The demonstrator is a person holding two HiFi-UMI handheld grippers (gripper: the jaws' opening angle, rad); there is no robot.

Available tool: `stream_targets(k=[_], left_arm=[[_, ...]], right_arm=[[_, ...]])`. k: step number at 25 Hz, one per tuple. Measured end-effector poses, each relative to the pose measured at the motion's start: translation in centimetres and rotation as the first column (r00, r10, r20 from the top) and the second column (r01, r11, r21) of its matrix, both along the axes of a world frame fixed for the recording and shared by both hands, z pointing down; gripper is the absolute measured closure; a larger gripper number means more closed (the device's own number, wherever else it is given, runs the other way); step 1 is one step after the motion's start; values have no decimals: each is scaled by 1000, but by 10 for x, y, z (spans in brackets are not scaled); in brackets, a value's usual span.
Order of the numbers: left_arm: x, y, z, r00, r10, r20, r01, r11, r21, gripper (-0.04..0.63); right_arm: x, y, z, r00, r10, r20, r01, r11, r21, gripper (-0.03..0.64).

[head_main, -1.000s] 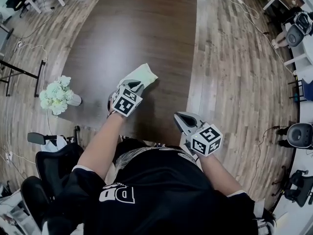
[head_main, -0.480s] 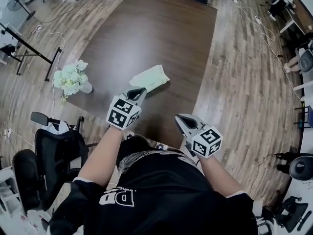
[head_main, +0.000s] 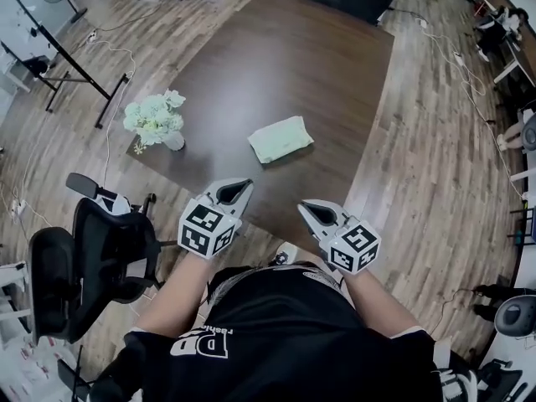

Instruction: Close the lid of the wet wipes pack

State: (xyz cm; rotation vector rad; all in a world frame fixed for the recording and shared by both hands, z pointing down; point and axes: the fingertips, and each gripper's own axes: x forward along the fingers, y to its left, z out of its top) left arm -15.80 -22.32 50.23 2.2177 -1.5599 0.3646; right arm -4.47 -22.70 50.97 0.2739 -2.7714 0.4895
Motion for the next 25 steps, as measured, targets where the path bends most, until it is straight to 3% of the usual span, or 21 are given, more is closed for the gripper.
stream_targets(k=[5,14,25], left_arm=[[-8,61,-13,997,-52,-64,53,999,5,577],[-12,159,-35,991,-92,-95,98,994,54,577],[16,219,-49,993,-44,-110,57,990,126,577]], right_arm=[[-24,45,-12,999,-47,-3,48,999,8,612],[-38,122,-31,998,-65,7,64,997,35,612],[-11,187,-35,1000,-7,4,7,998,66,612]])
